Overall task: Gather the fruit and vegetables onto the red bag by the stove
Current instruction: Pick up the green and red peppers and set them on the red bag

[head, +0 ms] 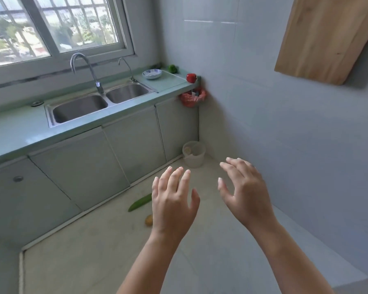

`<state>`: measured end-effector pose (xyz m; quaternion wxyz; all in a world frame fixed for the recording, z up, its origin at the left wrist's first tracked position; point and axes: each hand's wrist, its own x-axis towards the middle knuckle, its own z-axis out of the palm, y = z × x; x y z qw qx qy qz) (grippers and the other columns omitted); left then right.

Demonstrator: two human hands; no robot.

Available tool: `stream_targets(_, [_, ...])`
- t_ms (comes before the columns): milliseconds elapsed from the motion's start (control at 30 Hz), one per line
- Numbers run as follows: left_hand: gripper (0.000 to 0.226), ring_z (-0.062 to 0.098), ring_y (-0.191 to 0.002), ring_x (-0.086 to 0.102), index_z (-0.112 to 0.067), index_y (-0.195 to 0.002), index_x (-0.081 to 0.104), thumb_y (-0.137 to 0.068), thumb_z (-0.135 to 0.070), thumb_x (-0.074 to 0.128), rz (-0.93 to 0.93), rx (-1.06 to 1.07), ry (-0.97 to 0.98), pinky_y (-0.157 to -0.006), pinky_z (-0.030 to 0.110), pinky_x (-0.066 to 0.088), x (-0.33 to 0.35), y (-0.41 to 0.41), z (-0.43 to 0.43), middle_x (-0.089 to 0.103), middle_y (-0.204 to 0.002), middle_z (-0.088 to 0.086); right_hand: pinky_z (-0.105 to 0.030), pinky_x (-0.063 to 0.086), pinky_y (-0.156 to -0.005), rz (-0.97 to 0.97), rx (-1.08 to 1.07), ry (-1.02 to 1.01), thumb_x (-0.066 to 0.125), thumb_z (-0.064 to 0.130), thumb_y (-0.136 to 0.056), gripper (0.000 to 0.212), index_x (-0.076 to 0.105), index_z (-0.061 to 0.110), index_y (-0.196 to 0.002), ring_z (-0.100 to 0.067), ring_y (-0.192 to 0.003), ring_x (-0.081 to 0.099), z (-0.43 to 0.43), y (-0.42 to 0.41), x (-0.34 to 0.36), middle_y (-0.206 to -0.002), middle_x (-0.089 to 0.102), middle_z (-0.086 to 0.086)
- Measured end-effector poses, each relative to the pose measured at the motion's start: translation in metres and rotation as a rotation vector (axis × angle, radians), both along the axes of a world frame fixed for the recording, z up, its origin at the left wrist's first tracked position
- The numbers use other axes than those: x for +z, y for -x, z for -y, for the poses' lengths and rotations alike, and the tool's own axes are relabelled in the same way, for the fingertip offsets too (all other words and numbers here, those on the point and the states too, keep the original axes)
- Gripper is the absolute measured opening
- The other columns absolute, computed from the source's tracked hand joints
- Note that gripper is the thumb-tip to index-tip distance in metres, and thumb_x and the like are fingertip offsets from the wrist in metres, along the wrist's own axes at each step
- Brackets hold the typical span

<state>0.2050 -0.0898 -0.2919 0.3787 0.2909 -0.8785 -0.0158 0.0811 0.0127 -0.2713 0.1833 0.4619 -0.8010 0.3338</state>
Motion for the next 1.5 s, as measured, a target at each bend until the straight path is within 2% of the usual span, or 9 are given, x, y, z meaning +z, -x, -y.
stream_targets(200, [0.041,0.028,-0.115,0.053,-0.009,-0.108,0.066,-0.081,-0.031,0.045,-0.008,-0.014,-0.045,-0.097,0.048,0.037,0.01,0.106,0.048,0.065,-0.114,0.006,-0.053,0.048,-0.086,-0.008,-0.03,-0.011,0.043,0.032,-0.082,0.041,0.064,0.006,-0.106,-0.035,-0.106,0.058,0.039,0.101,0.004,-0.111,0.064,-0.013])
stream_targets(567, [0.041,0.031,-0.111,0.056,-0.008,-0.106,0.067,-0.08,-0.03,0.044,0.017,-0.018,-0.099,-0.093,0.052,0.04,-0.012,0.213,0.151,0.066,-0.112,0.008,-0.053,0.048,-0.085,0.017,-0.044,-0.029,0.043,0.032,-0.081,0.041,0.066,0.006,-0.104,-0.035,-0.105,0.059,0.137,0.214,-0.014,-0.11,0.065,-0.013])
stream_targets(967, [0.042,0.032,-0.111,0.056,-0.007,-0.108,0.066,-0.08,-0.031,0.045,-0.025,-0.018,-0.147,-0.093,0.052,0.041,-0.013,0.337,0.357,0.066,-0.112,0.009,-0.054,0.049,-0.082,-0.022,-0.014,-0.068,0.045,0.03,-0.079,0.039,0.067,0.005,-0.1,-0.036,-0.101,0.061,0.353,0.335,-0.007,-0.106,0.066,-0.014])
stream_targets(1133, [0.043,0.03,-0.112,0.054,-0.008,-0.108,0.066,-0.079,-0.033,0.046,-0.035,0.001,-0.149,-0.093,0.052,0.04,-0.011,0.371,0.429,0.065,-0.112,0.008,-0.053,0.049,-0.083,-0.024,0.001,-0.055,0.045,0.03,-0.079,0.039,0.066,0.006,-0.101,-0.034,-0.103,0.06,0.428,0.367,-0.002,-0.107,0.066,-0.013])
stream_targets(1500, [0.043,0.031,-0.112,0.056,-0.009,-0.109,0.066,-0.08,-0.033,0.045,0.005,0.014,-0.16,-0.096,0.049,0.039,-0.019,0.413,0.52,0.065,-0.113,0.007,-0.049,0.048,-0.087,-0.022,0.031,-0.054,0.044,0.03,-0.08,0.04,0.066,0.006,-0.102,-0.033,-0.102,0.06,0.529,0.42,-0.015,-0.106,0.066,-0.012])
